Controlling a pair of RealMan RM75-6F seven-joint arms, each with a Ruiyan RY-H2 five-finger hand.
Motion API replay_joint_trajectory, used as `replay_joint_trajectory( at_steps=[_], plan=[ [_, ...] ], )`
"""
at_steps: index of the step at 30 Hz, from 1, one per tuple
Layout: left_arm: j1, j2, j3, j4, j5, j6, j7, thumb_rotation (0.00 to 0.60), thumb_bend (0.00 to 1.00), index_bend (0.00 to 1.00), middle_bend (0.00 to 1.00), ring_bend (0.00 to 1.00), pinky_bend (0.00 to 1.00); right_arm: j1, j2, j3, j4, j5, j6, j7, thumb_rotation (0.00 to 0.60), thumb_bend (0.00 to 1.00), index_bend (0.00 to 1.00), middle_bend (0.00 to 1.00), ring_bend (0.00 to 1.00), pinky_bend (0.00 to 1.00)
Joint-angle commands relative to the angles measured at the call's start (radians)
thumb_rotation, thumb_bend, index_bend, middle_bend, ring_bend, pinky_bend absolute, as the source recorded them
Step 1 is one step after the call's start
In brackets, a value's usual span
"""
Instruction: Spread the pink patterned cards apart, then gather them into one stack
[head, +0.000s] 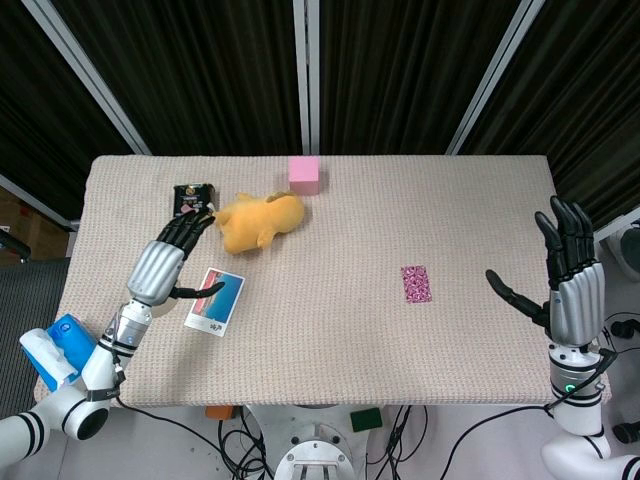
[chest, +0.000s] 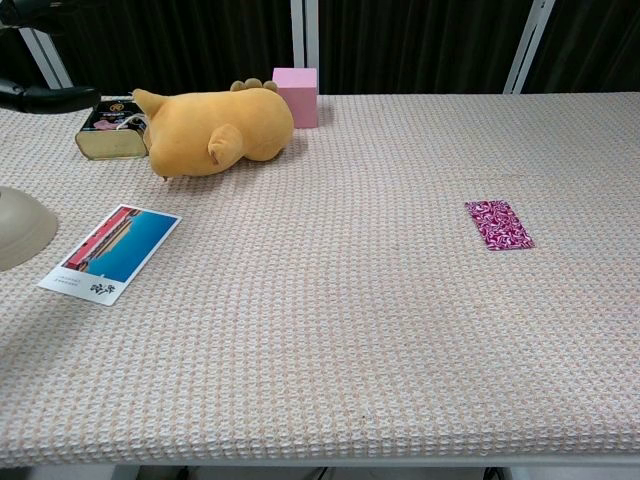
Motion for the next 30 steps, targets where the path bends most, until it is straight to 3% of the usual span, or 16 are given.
replay_joint_trajectory(
  at_steps=[1,15,20,24,28,30],
  plan=[
    [-0.001,-0.001,0.002,-0.002,-0.008,0.007,0.007,0.255,0.12,0.04,0.01,0.00,0.12,0.001,0.003,-0.014,0.021,0.013,-0.012,0.023,0.600,0.44,0.00,0.00,0.00,0.00],
    [-0.012,0.015,0.015,-0.016,-0.026,0.015,0.036,0.255,0.09,0.04,0.01,0.00,0.12,0.002,0.015,-0.049,0.040,0.021,-0.042,-0.022,0.600,0.47,0.00,0.00,0.00,0.00],
    [-0.012,0.022,0.017,-0.015,-0.039,0.017,0.045,0.252,0.06,0.04,0.01,0.00,0.12,-0.008,0.074,-0.107,0.002,0.060,-0.162,-0.150,0.599,0.50,0.00,0.00,0.00,0.00],
    [-0.011,0.031,0.024,-0.020,-0.054,0.005,0.053,0.248,0.06,0.04,0.01,0.00,0.12,-0.009,0.132,-0.142,-0.053,0.156,-0.305,-0.361,0.600,0.51,0.00,0.06,0.11,0.20],
    [-0.014,0.036,0.034,-0.018,-0.068,-0.016,0.060,0.247,0.06,0.04,0.01,0.00,0.12,0.006,0.187,-0.166,-0.152,0.322,-0.476,-0.507,0.599,0.55,0.00,0.17,0.21,0.30],
    [-0.014,0.036,0.037,-0.014,-0.074,-0.022,0.068,0.247,0.06,0.04,0.01,0.00,0.12,0.019,0.208,-0.175,-0.189,0.397,-0.538,-0.580,0.599,0.56,0.00,0.25,0.30,0.43]
  ],
)
